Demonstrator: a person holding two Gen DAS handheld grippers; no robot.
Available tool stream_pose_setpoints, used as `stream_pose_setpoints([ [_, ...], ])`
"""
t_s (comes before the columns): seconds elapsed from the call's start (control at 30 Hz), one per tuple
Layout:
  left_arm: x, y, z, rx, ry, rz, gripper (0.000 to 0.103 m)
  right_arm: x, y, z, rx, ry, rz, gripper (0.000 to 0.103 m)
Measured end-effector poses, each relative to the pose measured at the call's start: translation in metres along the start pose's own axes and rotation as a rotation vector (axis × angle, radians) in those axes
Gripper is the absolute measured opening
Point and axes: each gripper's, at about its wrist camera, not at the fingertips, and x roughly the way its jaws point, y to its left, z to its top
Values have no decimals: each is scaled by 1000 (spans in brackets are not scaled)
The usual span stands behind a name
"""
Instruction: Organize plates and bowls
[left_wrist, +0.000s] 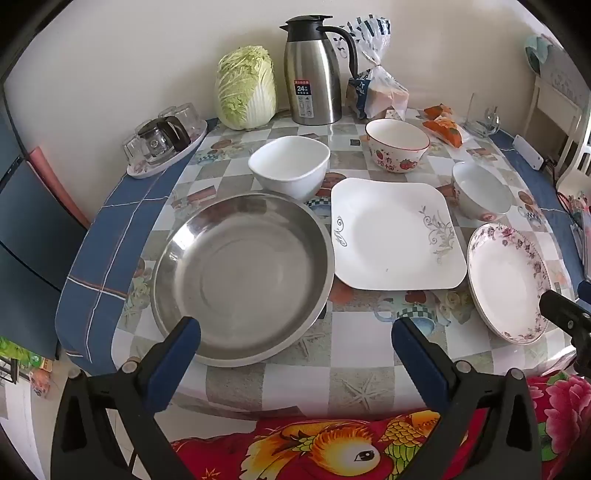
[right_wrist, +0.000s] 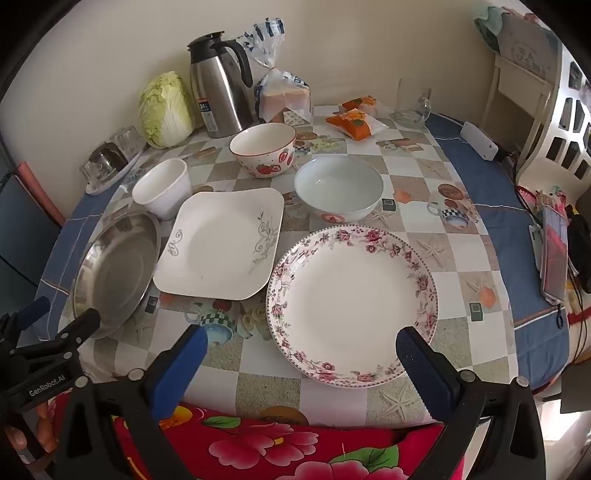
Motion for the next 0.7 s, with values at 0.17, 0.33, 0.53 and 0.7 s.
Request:
stream_pose_setpoints([
  [0.17, -2, -9, -2, 35, -15, 34, 103, 1, 1, 0, -2, 4, -4, 103],
  [0.33, -1, -6, -1, 33, -13, 35, 103, 4, 1, -1, -2, 6, -5, 103],
  [0.53, 0, -10, -2, 36, -11, 36, 103, 5, -3, -2, 19, 8, -3, 103],
  [0.7, 0, -10, -2, 32, -6, 33, 103, 4, -4, -2, 16, 18, 2, 103],
])
